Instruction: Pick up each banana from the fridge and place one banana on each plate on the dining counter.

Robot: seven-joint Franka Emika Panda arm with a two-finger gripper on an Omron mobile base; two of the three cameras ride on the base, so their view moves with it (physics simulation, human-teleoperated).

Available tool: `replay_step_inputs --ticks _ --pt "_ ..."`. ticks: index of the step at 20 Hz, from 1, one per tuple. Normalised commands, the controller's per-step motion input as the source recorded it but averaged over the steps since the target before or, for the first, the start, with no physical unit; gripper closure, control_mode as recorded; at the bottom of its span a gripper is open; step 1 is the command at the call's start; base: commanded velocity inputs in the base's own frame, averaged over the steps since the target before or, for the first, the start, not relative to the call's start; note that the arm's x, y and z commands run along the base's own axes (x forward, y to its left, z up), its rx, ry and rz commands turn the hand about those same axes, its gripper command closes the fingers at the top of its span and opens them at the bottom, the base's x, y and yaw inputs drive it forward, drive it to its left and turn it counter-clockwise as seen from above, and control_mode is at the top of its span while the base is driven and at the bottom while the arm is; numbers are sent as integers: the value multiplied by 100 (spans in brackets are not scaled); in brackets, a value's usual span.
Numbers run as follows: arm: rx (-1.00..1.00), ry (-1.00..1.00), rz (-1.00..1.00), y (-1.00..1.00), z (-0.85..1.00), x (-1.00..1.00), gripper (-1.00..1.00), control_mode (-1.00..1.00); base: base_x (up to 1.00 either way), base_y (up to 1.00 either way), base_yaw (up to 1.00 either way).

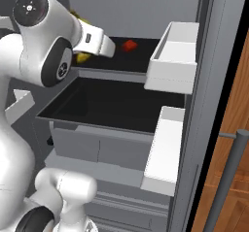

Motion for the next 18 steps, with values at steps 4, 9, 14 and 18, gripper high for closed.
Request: replay_step_inputs --ticks 4,9,14,18 --pt "0 0 0 0 0 -100 100 -100 0 0 0" --pt "0 -1 0 6 -2 -76 100 -100 0 0 0" --pt "0 3 1 2 -4 -6 100 -100 0 0 0" --pt "0 -12 0 1 -24 -86 100 -100 0 0 0"
